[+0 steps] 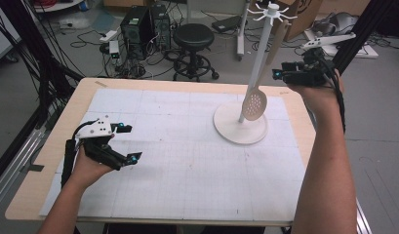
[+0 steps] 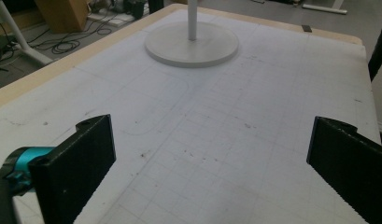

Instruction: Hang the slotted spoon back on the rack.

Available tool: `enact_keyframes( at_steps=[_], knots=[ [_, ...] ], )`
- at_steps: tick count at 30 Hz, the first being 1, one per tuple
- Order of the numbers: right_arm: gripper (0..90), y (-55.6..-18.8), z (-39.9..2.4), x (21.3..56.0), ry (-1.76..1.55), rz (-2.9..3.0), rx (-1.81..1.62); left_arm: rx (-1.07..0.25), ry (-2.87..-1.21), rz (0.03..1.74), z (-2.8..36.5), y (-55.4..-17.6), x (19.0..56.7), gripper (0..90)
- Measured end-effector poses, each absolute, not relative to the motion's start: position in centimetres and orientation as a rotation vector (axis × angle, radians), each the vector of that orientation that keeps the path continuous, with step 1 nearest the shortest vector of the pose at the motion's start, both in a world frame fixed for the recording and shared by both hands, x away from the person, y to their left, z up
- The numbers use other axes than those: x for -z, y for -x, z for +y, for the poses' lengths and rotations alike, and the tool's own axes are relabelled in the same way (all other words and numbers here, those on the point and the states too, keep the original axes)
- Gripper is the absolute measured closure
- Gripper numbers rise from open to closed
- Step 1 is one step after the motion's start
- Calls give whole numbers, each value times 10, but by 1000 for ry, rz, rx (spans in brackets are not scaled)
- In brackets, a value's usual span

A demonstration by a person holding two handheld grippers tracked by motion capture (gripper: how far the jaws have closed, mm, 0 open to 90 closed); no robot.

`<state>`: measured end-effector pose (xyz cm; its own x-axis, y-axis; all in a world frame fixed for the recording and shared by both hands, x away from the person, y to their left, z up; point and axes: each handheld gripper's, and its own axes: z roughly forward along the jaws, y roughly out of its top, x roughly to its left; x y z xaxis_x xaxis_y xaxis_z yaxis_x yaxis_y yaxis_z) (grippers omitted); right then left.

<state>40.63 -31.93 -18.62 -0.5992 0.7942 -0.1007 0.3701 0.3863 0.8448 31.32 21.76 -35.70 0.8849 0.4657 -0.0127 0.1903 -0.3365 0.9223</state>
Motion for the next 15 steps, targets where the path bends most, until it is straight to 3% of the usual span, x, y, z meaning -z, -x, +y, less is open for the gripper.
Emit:
enact_keyframes(
  at_steps=[7,15],
  knots=[
    [439,-397,-324,189,-1006,2118,-1147,-303,-1924,478,217,-313,357,17],
    [397,-388,-323,187,-980,2101,-1154,-302,-1924,480,217,-314,358,17]
  ],
)
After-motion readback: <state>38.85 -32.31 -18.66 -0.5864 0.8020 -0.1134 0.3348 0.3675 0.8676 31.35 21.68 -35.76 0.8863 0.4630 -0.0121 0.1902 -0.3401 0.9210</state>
